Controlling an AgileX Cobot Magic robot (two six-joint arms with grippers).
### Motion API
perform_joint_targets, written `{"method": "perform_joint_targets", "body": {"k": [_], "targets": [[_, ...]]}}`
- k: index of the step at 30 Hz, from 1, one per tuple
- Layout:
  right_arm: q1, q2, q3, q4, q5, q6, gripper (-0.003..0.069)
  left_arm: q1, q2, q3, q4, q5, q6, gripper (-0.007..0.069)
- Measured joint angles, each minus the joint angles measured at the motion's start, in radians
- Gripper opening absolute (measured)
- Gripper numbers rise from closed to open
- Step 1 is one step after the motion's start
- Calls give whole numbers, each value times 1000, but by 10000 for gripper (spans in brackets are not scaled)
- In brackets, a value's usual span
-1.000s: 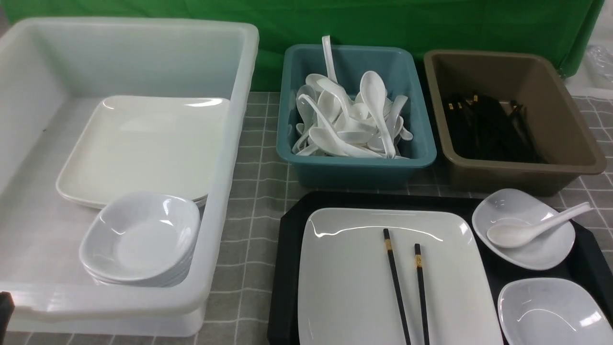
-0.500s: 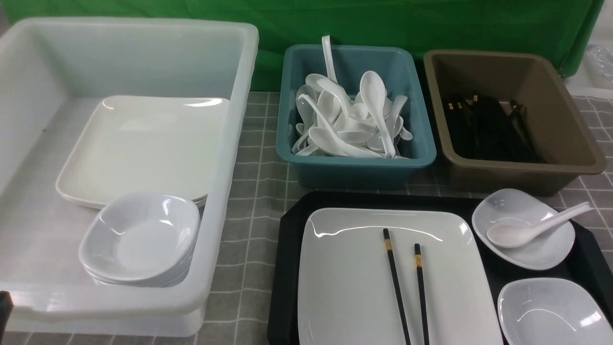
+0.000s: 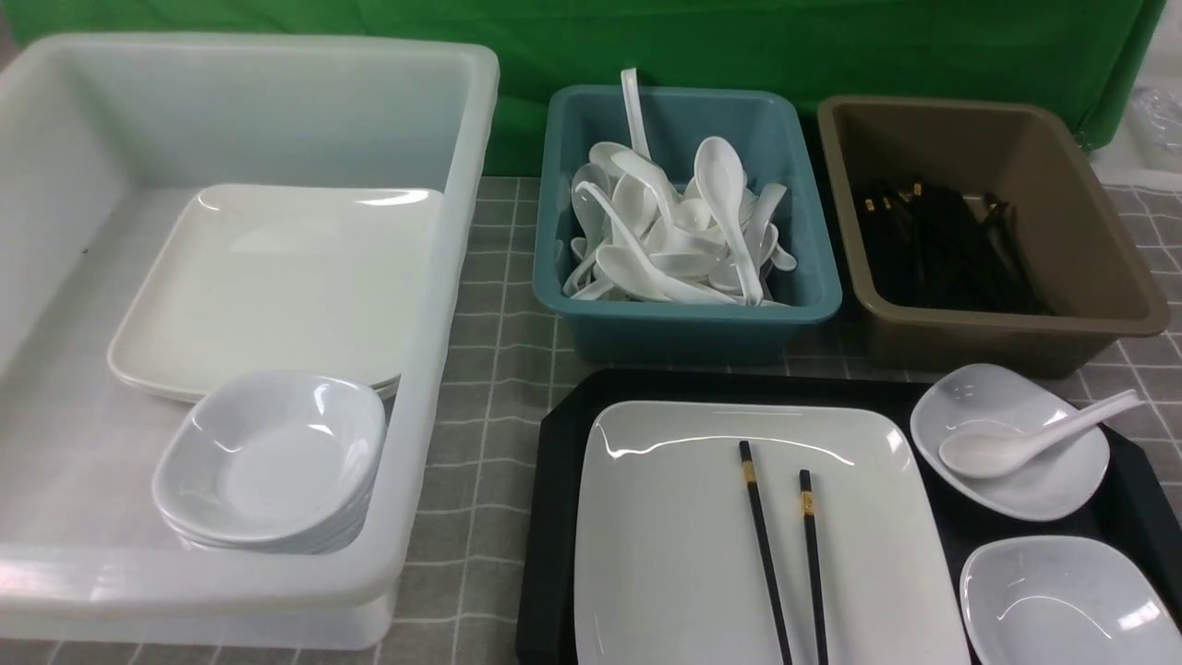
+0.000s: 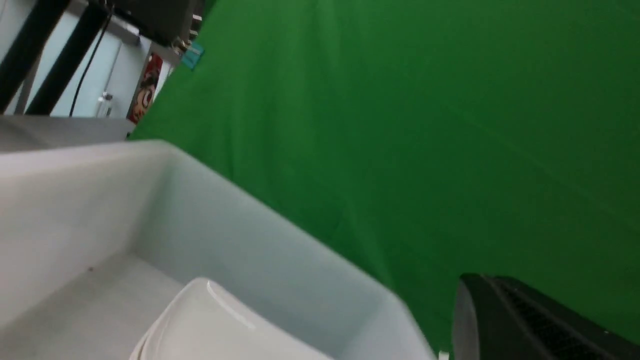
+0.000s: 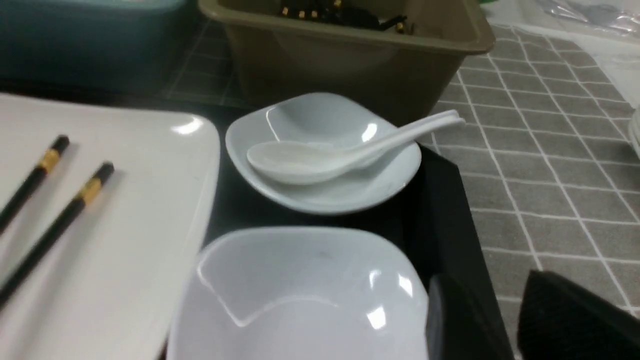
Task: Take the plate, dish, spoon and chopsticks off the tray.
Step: Use the right arm to grab a pair of chopsticks from the plate
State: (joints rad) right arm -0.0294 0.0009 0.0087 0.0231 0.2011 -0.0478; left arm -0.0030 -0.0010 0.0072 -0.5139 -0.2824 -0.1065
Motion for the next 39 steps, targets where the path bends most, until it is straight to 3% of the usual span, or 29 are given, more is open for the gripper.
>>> {"method": "perform_joint_targets", "body": {"k": [2, 4, 8, 11, 14, 17, 19, 23, 26, 28, 29, 30, 33, 39], "targets": [[0, 0, 0, 46, -81, 102, 239, 0, 0, 0, 1, -78, -68, 4], [0, 0, 0, 149, -244, 329, 239, 0, -1, -14, 13, -190, -165, 4], [0, 0, 0, 217, -443, 689, 239, 0, 24, -158, 46, -131, -245, 4], [0, 0, 0, 225, -501, 771, 239, 0, 93, -314, 88, 23, -265, 4], [0, 0, 0, 229, -535, 809, 239, 0, 266, -560, 194, 330, -265, 4], [2, 0, -2, 221, -548, 823, 237, 0, 436, -735, 209, 613, -186, 4], [14, -1, -30, 194, -488, 827, 223, 0, 537, -819, 196, 772, -98, 4], [101, 53, -280, 74, -130, 743, 101, 0, 792, -959, 141, 1084, 90, 4], [195, 169, -507, 46, 156, 528, 36, -2, 939, -999, 90, 1179, 164, 4], [258, 273, -668, 27, 356, 438, 31, -24, 1028, -1016, 69, 1204, 190, 1], [266, 285, -668, 27, 378, 431, 31, -24, 1028, -1016, 68, 1205, 191, 1], [325, 396, -807, 5, 599, 381, 31, -80, 1102, -1035, 65, 1205, 200, 0], [407, 555, -942, -48, 834, 338, 32, -234, 1186, -1082, 93, 1194, 174, 0], [482, 715, -991, -125, 934, 318, 38, -572, 1348, -1237, 346, 1211, -75, 0]]}}
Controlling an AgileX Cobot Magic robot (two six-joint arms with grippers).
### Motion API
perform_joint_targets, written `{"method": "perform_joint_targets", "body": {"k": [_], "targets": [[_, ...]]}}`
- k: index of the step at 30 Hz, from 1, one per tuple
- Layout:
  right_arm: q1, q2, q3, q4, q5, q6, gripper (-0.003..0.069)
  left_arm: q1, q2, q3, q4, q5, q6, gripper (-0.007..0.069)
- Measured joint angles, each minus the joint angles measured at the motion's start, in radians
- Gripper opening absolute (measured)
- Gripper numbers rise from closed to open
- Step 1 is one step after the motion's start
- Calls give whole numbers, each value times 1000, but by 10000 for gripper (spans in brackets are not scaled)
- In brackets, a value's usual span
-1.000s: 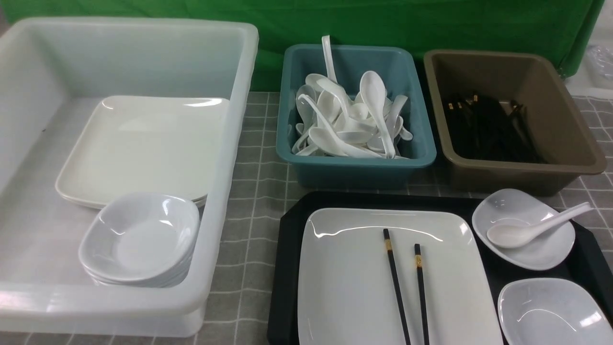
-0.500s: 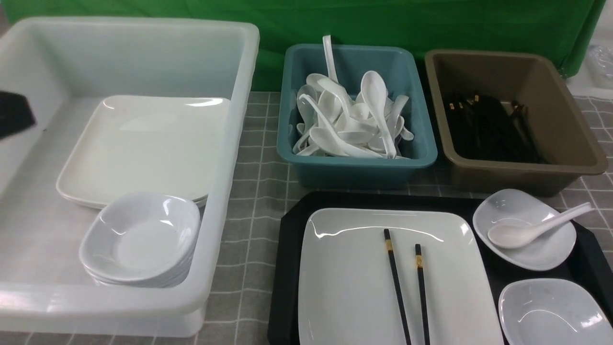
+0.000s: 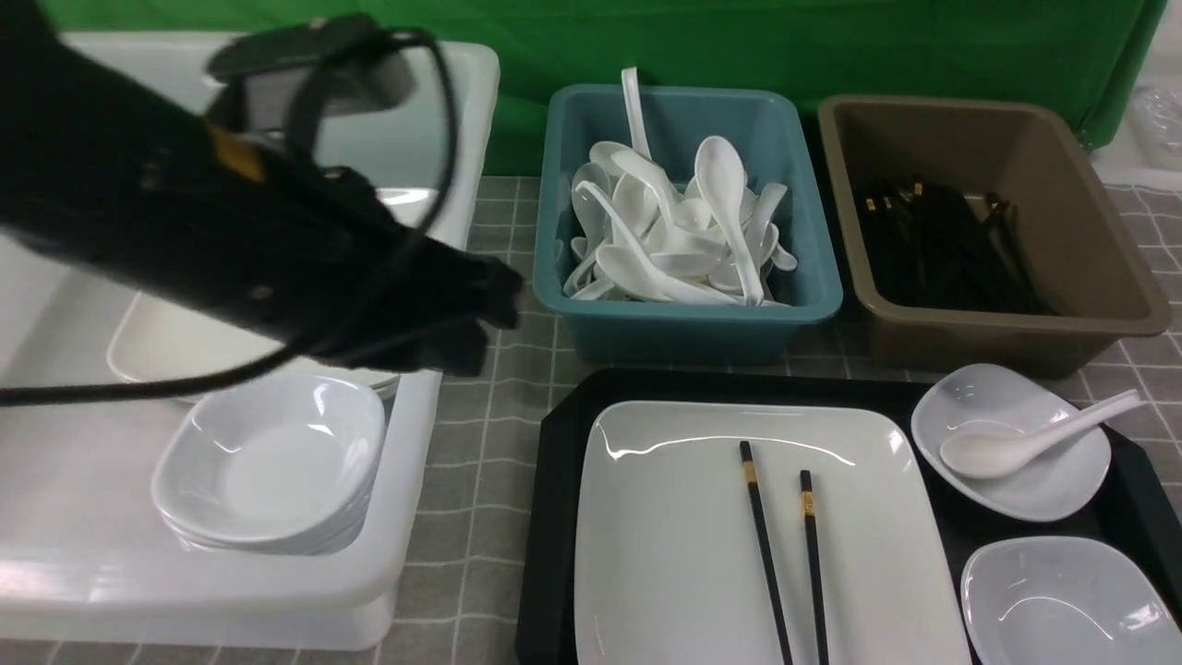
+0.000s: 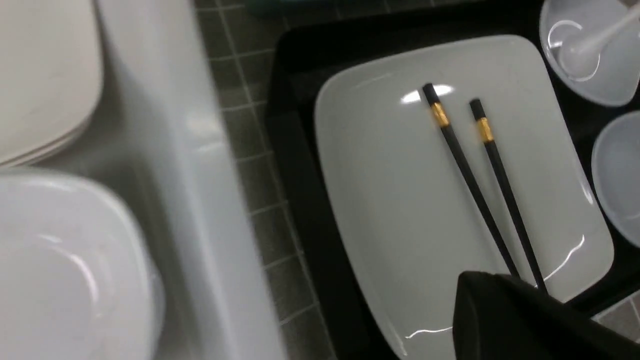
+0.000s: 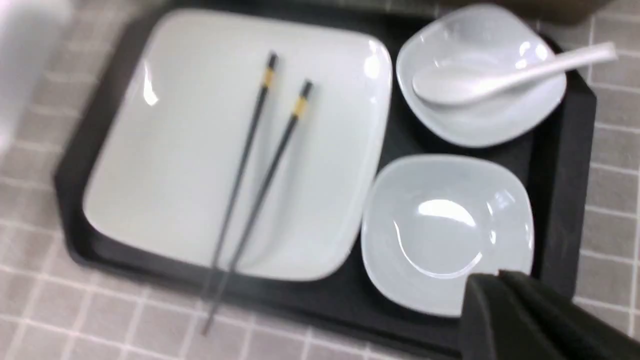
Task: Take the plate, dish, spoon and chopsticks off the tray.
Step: Use the right arm to grab a pair of chopsticks from the plate
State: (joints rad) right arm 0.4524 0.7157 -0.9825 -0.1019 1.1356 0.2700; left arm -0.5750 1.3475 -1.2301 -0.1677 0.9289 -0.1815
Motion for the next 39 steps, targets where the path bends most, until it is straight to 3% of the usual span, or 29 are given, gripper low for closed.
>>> {"method": "perform_joint_targets", "body": {"k": [4, 12, 16, 19, 27, 30, 39], "targets": [[2, 45, -1, -11, 0, 0, 46, -164, 166, -148, 91, 63, -112, 0], [2, 68, -3, 14, -68, -2, 55, -248, 328, -308, 93, 129, -30, 0], [10, 169, -9, 102, -106, -51, 69, -215, 289, -310, 140, 150, -33, 0], [10, 359, -26, 169, -149, -68, 136, -147, 196, -266, 161, 144, -46, 1], [25, 765, -133, 175, -248, -72, 495, 10, -36, -36, 176, 90, -58, 1], [37, 897, -194, 175, -297, -61, 593, 57, -117, 55, 176, 75, -58, 1], [51, 1157, -309, 175, -336, 0, 615, 159, -288, 198, 210, 65, -57, 1]]}}
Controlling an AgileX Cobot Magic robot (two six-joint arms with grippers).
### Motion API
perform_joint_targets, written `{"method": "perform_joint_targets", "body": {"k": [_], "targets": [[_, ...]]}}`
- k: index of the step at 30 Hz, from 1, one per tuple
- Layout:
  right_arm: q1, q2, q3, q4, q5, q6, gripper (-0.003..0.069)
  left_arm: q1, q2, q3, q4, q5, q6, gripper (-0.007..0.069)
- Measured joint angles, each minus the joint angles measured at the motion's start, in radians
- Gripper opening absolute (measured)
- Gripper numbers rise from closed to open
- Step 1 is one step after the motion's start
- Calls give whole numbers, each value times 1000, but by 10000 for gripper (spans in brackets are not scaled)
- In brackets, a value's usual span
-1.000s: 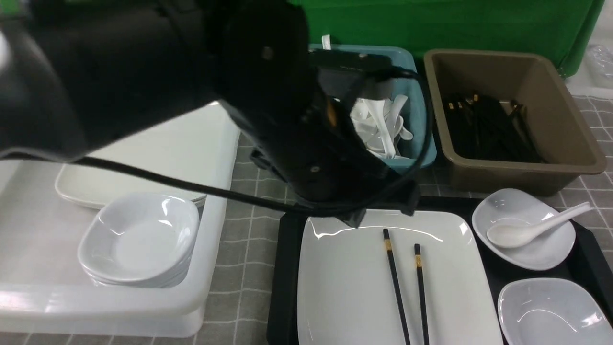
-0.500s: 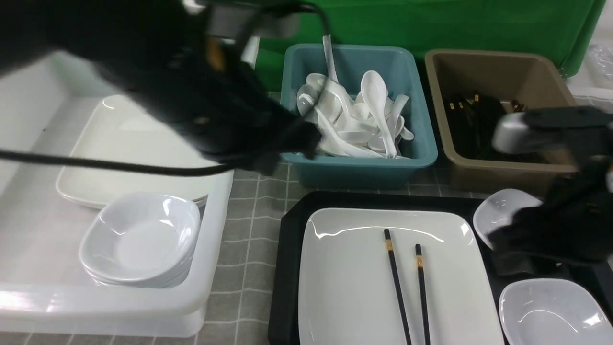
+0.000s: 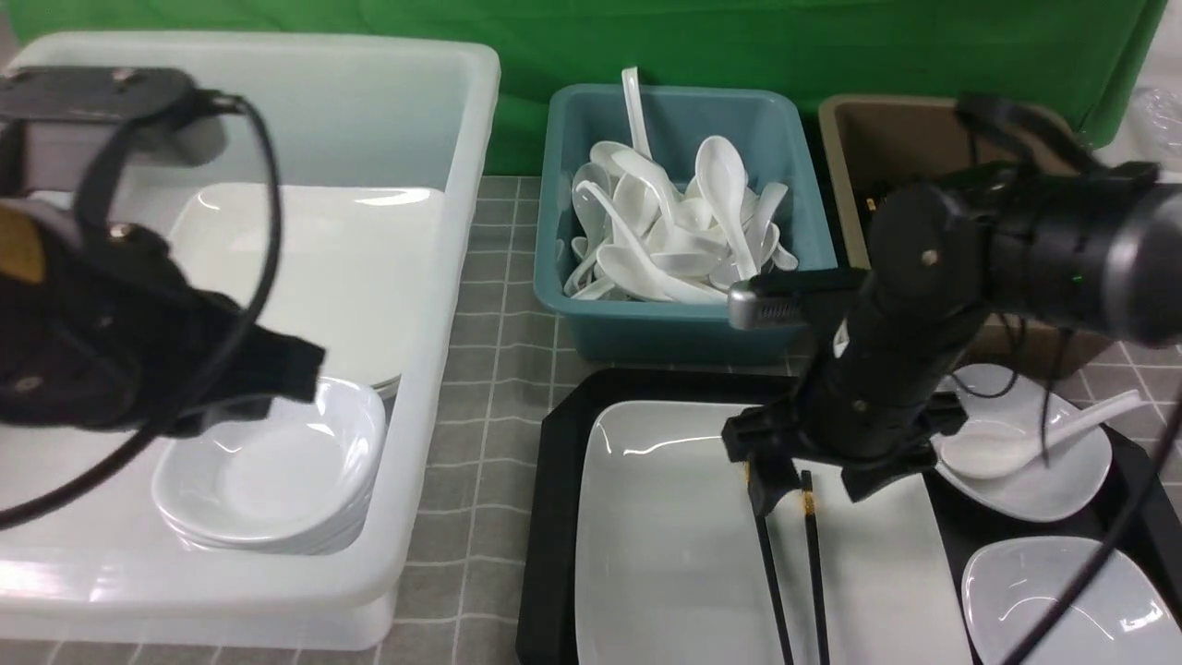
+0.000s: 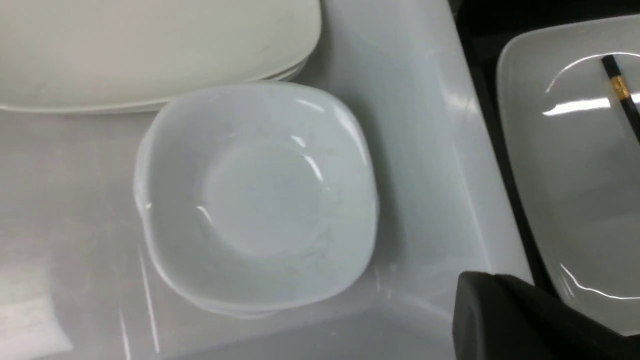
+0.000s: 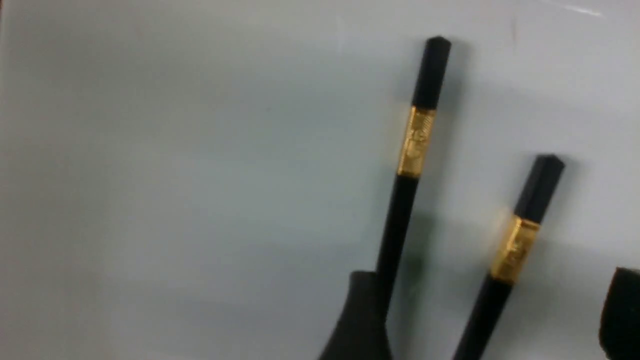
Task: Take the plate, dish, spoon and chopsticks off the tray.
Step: Use the right arm to grab a pair of chopsticks from the plate
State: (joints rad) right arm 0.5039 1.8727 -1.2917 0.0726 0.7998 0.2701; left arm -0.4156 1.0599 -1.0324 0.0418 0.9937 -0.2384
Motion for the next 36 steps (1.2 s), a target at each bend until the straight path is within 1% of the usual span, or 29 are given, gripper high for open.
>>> {"method": "perform_joint_targets", "body": {"k": [4, 9, 14, 18, 20, 21, 23, 25, 26, 29, 36], "targets": [[22, 39, -3, 0, -19, 6, 615, 27, -36, 6, 24, -11, 0, 1], [28, 58, -9, 0, -19, 26, 615, 26, -40, 10, 35, -15, 0, 1], [28, 63, -10, -3, -16, 30, 582, 26, -40, 11, 36, -17, 0, 1], [28, 73, -12, -8, 1, 34, 521, 26, -40, 11, 36, -24, 0, 1], [28, 74, -16, -12, 11, 35, 456, 26, -40, 11, 35, -24, 0, 1], [28, 74, -16, -12, 14, 35, 416, 26, -40, 11, 34, -24, 0, 1], [28, 74, -16, -11, 20, 30, 307, 26, -40, 11, 33, -24, 0, 1], [28, 74, -16, -4, 22, 23, 169, 26, -40, 11, 33, -24, 0, 1], [28, 71, -16, -2, 22, 23, 143, 26, -40, 11, 33, -24, 0, 1], [28, 64, -16, 5, 22, 17, 158, 26, -40, 11, 33, -24, 0, 1], [28, 3, -16, 7, 12, -36, 158, 26, -40, 11, 32, -25, 0, 1]]}}
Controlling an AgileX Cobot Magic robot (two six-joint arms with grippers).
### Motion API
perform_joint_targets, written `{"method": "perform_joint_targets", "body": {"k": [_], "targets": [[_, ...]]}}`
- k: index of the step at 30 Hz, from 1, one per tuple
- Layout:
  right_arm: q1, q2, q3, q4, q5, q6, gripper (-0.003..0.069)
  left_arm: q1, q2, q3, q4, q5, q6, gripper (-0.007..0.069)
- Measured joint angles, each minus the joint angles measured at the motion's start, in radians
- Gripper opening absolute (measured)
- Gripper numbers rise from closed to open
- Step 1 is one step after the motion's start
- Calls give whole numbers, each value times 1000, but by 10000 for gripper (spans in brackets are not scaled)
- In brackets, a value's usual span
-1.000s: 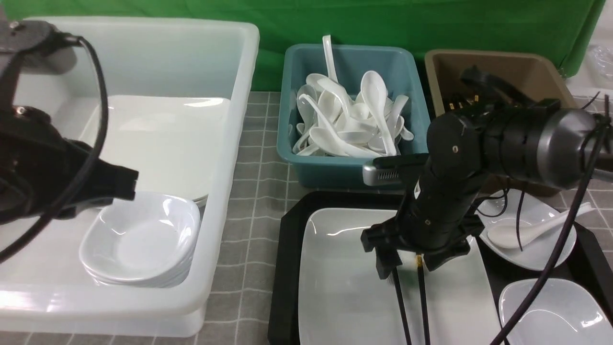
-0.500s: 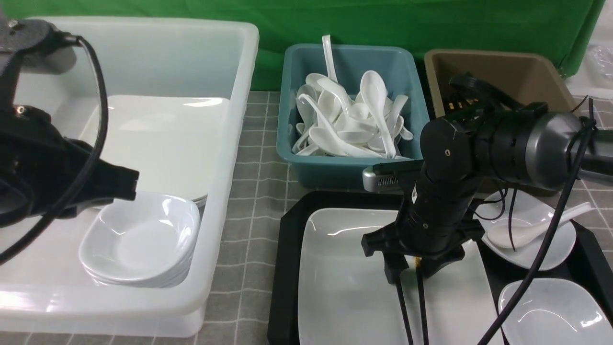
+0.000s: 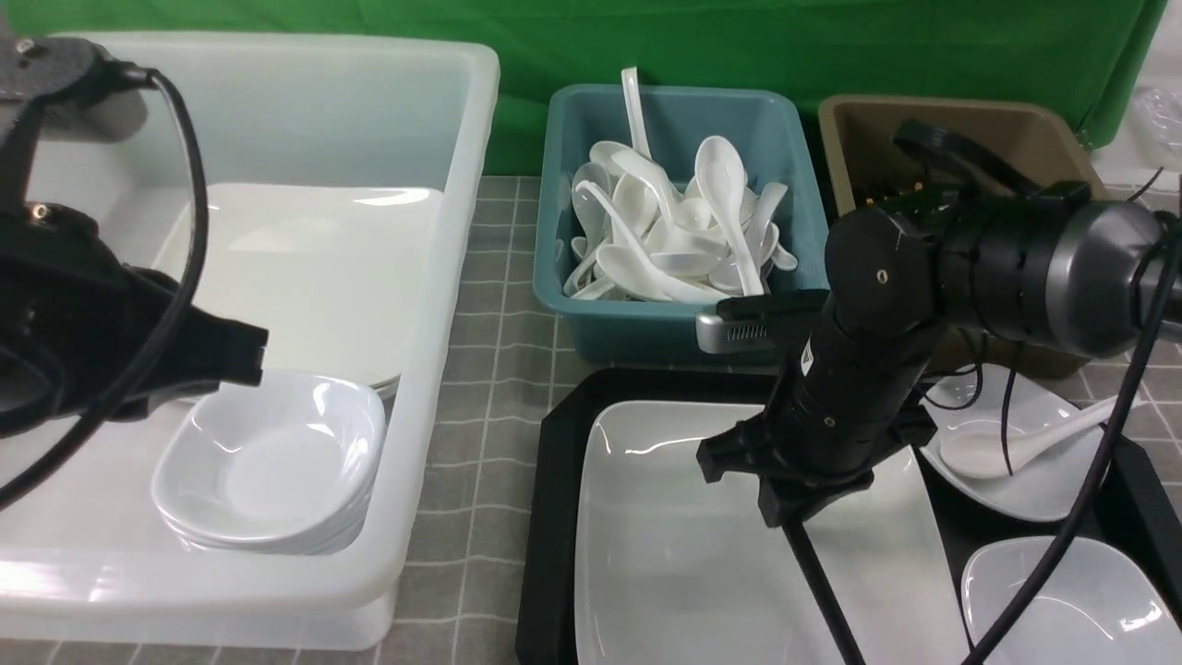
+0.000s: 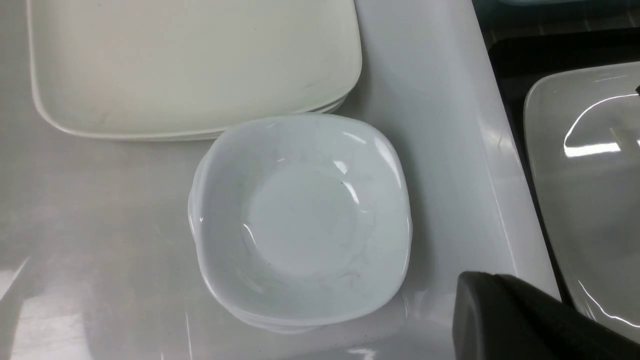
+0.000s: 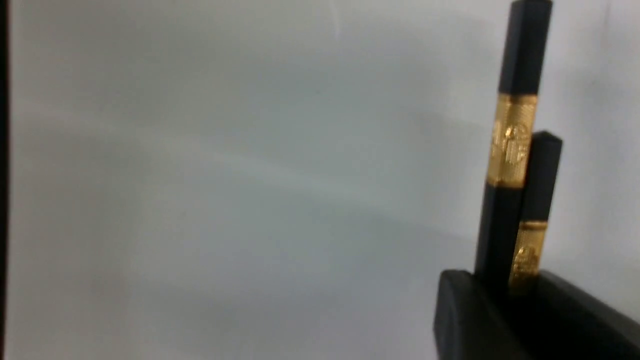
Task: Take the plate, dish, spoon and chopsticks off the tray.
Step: Use the right arm to grab a pair of chopsticks from the plate, then use the right arm to put the chopsticks into the small storage box on the right
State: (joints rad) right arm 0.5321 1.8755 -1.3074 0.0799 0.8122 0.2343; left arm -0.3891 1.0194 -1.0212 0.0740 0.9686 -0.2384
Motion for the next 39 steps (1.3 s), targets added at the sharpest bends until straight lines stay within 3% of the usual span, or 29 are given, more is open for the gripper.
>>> {"method": "perform_joint_targets", "body": {"k": [8, 14, 15, 16, 17, 21, 28, 35, 38, 39], "targets": [[-25, -152, -108, 1, -23, -62, 158, 0, 0, 1, -81, -142, 67, 1], [-147, -201, -284, 1, -163, -101, 158, -1, 31, 1, -353, -509, 398, 1], [-196, -201, -309, 1, -246, -110, 158, -9, 66, 1, -470, -647, 546, 1], [-201, -201, -309, 1, -257, -113, 158, -10, 71, 1, -493, -659, 575, 1], [-243, -200, -316, 0, -354, -120, 158, -24, 117, -3, -575, -743, 686, 1], [-325, -182, -320, 0, -530, -122, 158, -74, 242, -46, -677, -783, 857, 1], [-436, -84, -320, 0, -706, -142, 158, -200, 500, -186, -696, -755, 904, 1], [-468, 50, -320, 0, -783, -248, 158, -315, 618, -260, -659, -723, 924, 1], [-469, 95, -320, -1, -784, -262, 185, -328, 621, -262, -653, -714, 923, 1], [-469, 104, -320, -1, -783, -264, 225, -328, 621, -263, -654, -709, 923, 1]]}}
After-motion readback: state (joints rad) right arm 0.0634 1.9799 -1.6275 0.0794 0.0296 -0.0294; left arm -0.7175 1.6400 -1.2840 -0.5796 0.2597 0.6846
